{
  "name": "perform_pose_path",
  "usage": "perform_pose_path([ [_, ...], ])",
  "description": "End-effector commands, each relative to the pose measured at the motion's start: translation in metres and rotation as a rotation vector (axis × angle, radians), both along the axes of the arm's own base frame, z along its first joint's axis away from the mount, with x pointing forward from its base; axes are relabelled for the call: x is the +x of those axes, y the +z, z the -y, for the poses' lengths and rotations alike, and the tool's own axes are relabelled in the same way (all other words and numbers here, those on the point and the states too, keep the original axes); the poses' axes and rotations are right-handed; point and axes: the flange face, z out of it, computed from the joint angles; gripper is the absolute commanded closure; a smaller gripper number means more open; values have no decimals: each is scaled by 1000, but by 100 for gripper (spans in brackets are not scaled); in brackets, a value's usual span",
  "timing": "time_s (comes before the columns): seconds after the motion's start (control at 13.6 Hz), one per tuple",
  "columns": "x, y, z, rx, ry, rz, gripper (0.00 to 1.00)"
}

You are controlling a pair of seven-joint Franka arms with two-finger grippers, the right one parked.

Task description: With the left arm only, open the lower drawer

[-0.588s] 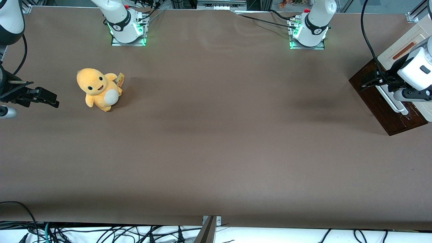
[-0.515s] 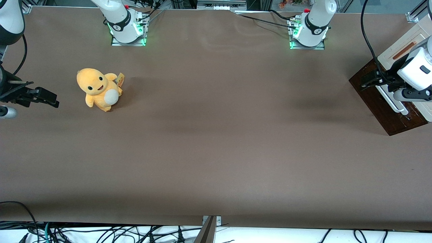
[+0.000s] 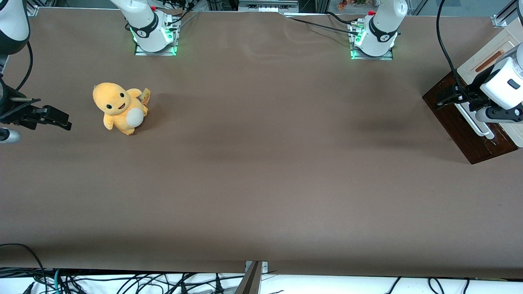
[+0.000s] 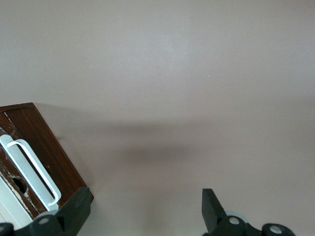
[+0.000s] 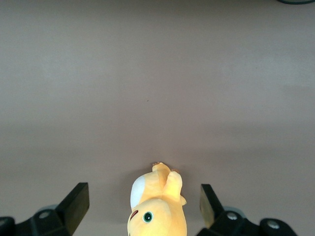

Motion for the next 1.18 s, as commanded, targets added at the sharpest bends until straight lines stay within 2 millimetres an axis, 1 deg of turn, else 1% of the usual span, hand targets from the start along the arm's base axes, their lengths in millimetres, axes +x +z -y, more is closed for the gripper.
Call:
perform_pose_path([
  [0.0, -6, 4, 1, -28, -17, -1, 0],
  [1.1, -7, 1, 1, -26, -16, -18, 0],
])
